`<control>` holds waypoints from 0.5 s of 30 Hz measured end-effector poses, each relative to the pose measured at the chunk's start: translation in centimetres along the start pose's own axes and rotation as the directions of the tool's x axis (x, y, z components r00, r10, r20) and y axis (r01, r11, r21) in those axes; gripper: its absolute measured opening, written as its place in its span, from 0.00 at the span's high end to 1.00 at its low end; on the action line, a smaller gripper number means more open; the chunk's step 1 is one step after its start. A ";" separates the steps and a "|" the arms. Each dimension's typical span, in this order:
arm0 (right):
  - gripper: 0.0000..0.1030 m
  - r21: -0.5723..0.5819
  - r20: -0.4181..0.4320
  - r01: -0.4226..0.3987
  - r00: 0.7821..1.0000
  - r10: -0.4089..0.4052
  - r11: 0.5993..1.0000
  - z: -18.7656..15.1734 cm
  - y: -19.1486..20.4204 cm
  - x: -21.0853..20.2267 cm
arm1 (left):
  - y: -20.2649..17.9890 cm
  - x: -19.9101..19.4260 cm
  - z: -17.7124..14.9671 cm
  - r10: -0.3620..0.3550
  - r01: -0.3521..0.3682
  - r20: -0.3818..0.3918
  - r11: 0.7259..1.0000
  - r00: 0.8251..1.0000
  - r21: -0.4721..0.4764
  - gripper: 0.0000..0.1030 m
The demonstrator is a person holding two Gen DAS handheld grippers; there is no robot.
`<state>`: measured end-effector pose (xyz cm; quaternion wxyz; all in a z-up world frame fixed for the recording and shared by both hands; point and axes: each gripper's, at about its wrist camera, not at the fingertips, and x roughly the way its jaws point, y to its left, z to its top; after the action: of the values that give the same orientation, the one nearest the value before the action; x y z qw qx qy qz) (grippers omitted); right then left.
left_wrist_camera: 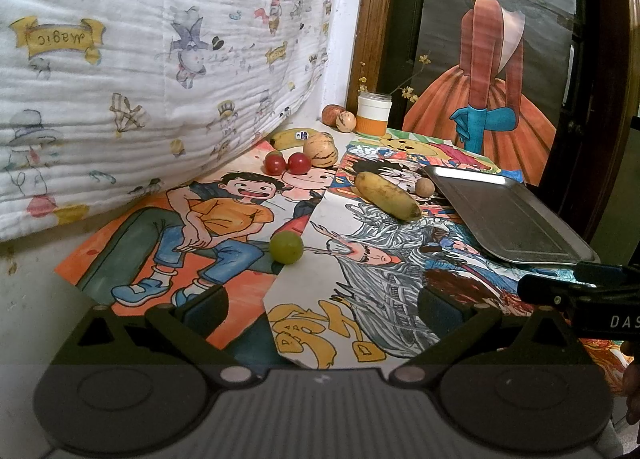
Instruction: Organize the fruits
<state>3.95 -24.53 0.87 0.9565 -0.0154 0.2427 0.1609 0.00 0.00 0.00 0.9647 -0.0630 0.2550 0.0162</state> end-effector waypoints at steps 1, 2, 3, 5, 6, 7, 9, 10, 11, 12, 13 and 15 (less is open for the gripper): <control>0.00 0.000 0.000 0.000 1.000 0.000 1.000 0.0 0.0 0.0 | 0.0 0.0 0.0 0.000 0.000 0.000 1.000 1.000 0.000 0.00; 0.00 0.000 0.000 0.000 1.000 0.000 1.000 0.0 0.0 0.0 | 0.0 0.0 0.0 0.000 0.000 0.000 1.000 1.000 0.000 0.00; 0.00 0.001 -0.001 0.000 1.000 0.000 1.000 0.0 0.0 0.0 | 0.0 0.0 0.0 0.000 0.000 0.000 1.000 1.000 0.000 0.00; 0.00 0.001 -0.001 0.000 1.000 0.000 1.000 0.0 0.0 0.0 | 0.0 0.0 0.0 0.000 0.000 0.000 1.000 1.000 0.000 0.00; 0.00 0.000 -0.001 0.000 1.000 0.000 1.000 0.0 0.0 0.0 | 0.0 0.0 0.0 0.000 0.000 0.000 1.000 1.000 0.000 0.00; 0.00 0.000 -0.001 0.000 1.000 0.000 1.000 0.0 0.0 0.0 | 0.0 0.0 0.0 0.000 0.000 -0.001 1.000 1.000 0.000 0.00; 0.00 0.001 -0.002 -0.001 1.000 0.001 1.000 0.1 0.0 0.0 | 0.0 0.0 0.0 0.000 0.000 -0.001 1.000 1.000 -0.001 0.00; 0.00 0.001 -0.002 0.000 1.000 0.000 1.000 0.0 0.0 0.0 | 0.0 0.0 0.0 0.000 0.000 -0.001 1.000 1.000 0.000 0.00; 0.00 0.001 -0.002 -0.001 1.000 0.001 1.000 0.1 0.0 0.0 | 0.0 0.0 0.0 0.000 0.000 0.000 1.000 1.000 0.000 0.00; 0.00 0.001 -0.001 -0.001 1.000 0.001 1.000 0.1 0.0 0.0 | 0.0 0.0 0.0 0.000 0.000 0.000 1.000 1.000 0.000 0.00; 0.00 0.001 -0.001 0.000 1.000 0.000 1.000 0.1 0.0 0.0 | 0.0 0.0 0.0 0.000 0.000 0.000 1.000 1.000 0.000 0.00; 0.00 0.001 -0.002 -0.001 1.000 0.001 1.000 0.1 0.0 0.0 | 0.0 0.0 0.0 0.000 0.000 -0.001 1.000 1.000 -0.001 0.00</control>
<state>4.00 -24.56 0.96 0.9562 -0.0150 0.2439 0.1611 0.00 0.01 0.00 0.9646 -0.0634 0.2553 0.0161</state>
